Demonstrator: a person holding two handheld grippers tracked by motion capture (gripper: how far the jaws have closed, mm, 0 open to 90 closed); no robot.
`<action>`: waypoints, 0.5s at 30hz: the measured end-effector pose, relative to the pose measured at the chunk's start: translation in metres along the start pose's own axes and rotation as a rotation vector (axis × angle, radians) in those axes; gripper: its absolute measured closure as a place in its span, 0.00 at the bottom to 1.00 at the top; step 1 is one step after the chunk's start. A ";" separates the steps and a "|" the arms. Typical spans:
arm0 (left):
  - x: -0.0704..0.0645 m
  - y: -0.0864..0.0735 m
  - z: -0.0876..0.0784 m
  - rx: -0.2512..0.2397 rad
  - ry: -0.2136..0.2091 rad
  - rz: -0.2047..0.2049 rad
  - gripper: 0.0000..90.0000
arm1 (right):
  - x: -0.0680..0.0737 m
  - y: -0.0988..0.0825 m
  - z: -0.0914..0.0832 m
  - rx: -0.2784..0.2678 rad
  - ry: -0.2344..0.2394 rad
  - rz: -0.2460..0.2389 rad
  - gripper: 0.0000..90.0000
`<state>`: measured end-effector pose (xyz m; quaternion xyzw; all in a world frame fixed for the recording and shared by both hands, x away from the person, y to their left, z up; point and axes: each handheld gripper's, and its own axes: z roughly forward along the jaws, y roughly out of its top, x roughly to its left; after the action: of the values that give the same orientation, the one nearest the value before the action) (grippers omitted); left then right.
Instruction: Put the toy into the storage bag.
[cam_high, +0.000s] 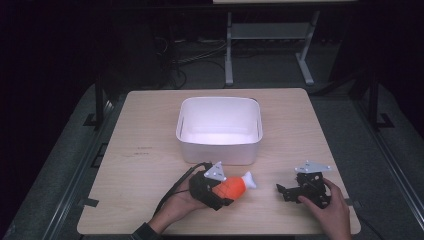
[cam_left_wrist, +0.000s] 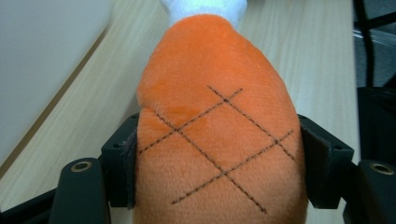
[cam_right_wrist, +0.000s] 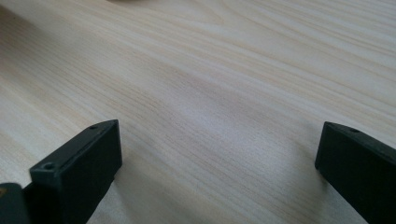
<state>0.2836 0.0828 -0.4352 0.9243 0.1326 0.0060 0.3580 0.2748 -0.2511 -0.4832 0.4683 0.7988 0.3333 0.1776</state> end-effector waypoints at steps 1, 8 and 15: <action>0.000 0.000 -0.002 -0.005 -0.005 0.000 0.31 | 0.000 0.000 0.000 0.000 0.000 0.000 0.00; 0.000 0.000 -0.015 -0.021 -0.036 0.028 0.31 | 0.000 0.000 0.000 0.000 0.000 0.000 0.00; 0.000 0.002 -0.024 -0.024 -0.064 0.050 0.30 | 0.000 0.000 0.000 -0.001 0.000 -0.001 0.00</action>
<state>0.2810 0.0974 -0.4157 0.9227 0.0979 -0.0132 0.3727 0.2748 -0.2511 -0.4833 0.4681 0.7988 0.3335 0.1779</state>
